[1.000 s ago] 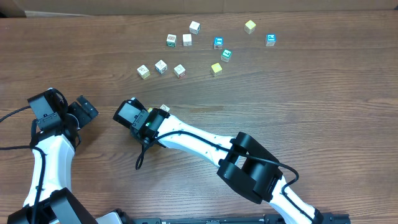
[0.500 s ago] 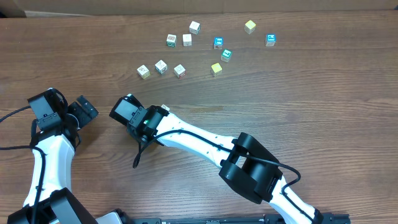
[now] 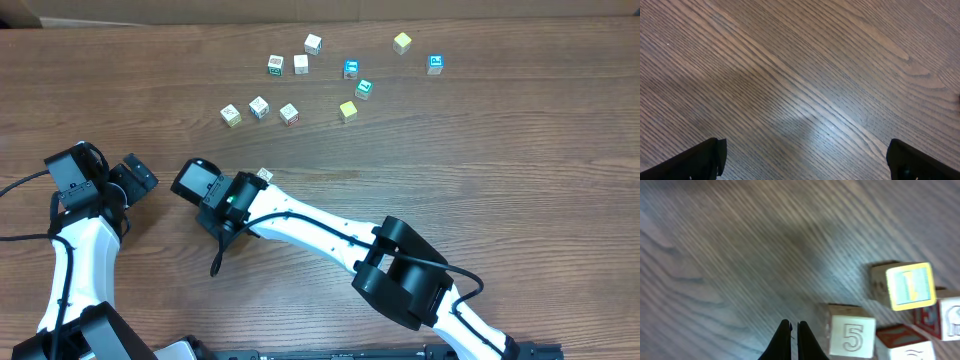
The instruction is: Form a circle
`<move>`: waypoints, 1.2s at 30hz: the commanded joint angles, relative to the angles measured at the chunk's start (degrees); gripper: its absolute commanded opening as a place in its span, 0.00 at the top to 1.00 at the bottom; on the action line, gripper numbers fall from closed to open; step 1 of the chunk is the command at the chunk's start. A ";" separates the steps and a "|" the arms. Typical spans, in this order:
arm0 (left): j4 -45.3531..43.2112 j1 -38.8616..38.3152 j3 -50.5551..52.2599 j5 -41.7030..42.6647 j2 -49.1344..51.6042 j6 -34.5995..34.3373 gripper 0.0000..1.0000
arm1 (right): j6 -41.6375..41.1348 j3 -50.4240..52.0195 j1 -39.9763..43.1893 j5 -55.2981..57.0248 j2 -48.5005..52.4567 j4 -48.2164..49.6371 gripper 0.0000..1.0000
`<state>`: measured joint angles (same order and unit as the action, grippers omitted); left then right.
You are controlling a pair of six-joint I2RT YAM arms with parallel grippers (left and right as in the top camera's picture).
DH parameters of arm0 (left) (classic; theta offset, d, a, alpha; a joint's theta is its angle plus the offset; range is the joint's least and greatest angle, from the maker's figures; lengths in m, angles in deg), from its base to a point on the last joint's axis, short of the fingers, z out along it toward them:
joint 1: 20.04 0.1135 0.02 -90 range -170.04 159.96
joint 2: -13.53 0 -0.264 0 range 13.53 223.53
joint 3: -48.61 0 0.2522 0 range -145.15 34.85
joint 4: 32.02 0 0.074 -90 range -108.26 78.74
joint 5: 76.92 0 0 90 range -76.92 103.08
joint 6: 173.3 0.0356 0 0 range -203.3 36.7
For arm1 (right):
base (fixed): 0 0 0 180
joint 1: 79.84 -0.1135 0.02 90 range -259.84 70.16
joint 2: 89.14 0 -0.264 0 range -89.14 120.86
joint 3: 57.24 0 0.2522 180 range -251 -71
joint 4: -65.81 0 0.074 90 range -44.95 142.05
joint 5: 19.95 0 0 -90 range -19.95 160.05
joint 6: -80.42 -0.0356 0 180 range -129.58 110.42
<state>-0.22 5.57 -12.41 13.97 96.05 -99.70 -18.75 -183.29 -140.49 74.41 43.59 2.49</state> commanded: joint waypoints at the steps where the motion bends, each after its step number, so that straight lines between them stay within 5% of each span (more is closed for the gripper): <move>1: -0.07 0.20 0.13 0.20 -0.87 -0.52 0.00 | -1.27 0.72 -0.15 -2.58 0.15 0.61 0.96; 36: -0.07 0.20 0.13 0.20 -0.87 -0.52 0.01 | -0.79 5.46 0.39 5.31 0.17 0.07 0.96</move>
<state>-0.22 5.57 -12.41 13.97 96.05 -99.70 -19.84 -178.15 -140.29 78.22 43.59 2.10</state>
